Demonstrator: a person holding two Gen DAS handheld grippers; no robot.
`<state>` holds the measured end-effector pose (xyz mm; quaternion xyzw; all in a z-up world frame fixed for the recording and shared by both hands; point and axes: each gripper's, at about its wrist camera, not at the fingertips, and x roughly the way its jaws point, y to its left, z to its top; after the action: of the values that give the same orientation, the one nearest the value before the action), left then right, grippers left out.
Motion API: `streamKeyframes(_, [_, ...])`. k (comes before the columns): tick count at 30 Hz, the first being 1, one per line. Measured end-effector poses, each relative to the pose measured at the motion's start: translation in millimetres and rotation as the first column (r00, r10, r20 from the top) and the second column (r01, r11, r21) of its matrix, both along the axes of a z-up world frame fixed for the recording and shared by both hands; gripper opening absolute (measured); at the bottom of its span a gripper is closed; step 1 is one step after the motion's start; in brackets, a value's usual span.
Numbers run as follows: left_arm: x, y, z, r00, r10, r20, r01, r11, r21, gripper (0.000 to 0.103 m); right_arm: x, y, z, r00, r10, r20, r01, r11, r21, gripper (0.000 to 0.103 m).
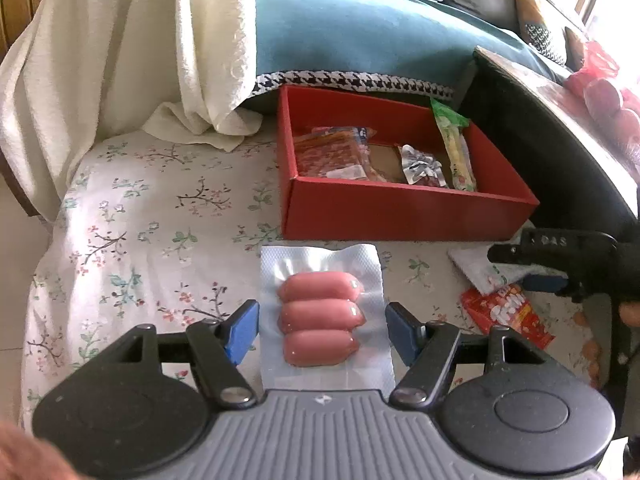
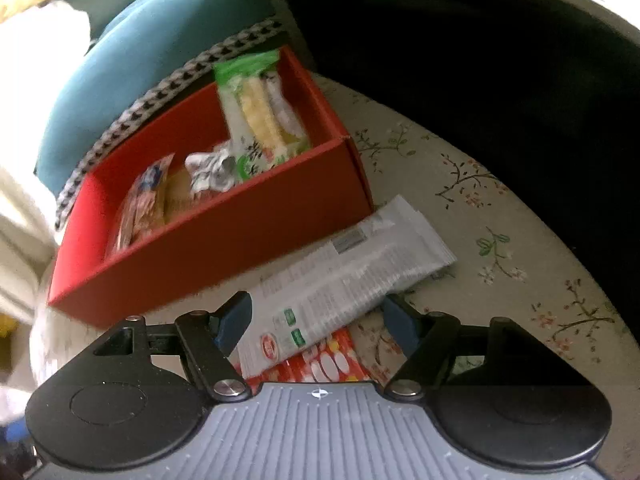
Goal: Organize snacks
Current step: 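Grasp the pink sausage pack with the left tool while the right tool reaches the red Trolli bag, then grasp and lift the red Trolli bag with the right tool while the left tool holds the sausages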
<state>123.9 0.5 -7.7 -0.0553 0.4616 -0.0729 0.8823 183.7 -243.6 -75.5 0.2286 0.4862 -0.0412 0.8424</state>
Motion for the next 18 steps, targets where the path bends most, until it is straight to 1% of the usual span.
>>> streamKeyframes(1, [-1,2,0,1.000,0.001,-0.001,-0.001,1.000,-0.001,0.061,2,2,-2,1.000,-0.010,-0.003,0.010,1.000,-0.012,0.080])
streamKeyframes(3, [-1,6,0,1.000,0.004,-0.004,-0.005,1.000,-0.006,0.061,5,6,-4,1.000,-0.026,0.018,0.027,0.998,-0.054,0.080])
streamKeyframes(6, [-2,11,-1,1.000,0.002,-0.008,-0.002,1.000,-0.005,0.061,9,17,-7,0.999,0.021,0.026,-0.016,0.985,-0.173,0.079])
streamKeyframes(8, [-1,13,0,1.000,0.004,-0.012,-0.004,1.000,-0.004,0.061,8,27,-8,0.996,0.091,0.005,-0.087,0.964,-0.251,0.074])
streamKeyframes(10, [-1,15,1,1.000,0.002,-0.009,-0.002,1.000,-0.010,0.061,4,37,-8,0.979,0.201,-0.032,-0.201,0.930,-0.306,0.073])
streamKeyframes(11, [-1,15,2,1.000,0.001,-0.007,-0.001,1.000,-0.011,0.061,-1,38,-7,0.971,0.233,-0.046,-0.235,0.918,-0.320,0.071])
streamKeyframes(12, [-1,15,2,1.000,-0.001,-0.006,0.001,1.000,-0.012,0.061,-5,38,-6,0.965,0.258,-0.056,-0.262,0.910,-0.321,0.070])
streamKeyframes(14, [-3,15,3,1.000,-0.009,-0.005,0.009,1.000,-0.015,0.061,-17,34,-2,0.951,0.300,-0.072,-0.308,0.910,-0.276,0.067])
streamKeyframes(16, [-4,13,4,1.000,-0.018,-0.005,0.018,1.000,-0.016,0.061,-32,35,0,0.923,0.372,-0.098,-0.384,0.883,-0.271,0.067])
streamKeyframes(18, [-5,11,4,1.000,-0.022,-0.007,0.022,1.000,-0.019,0.061,-48,37,2,0.898,0.427,-0.110,-0.441,0.867,-0.234,0.070])
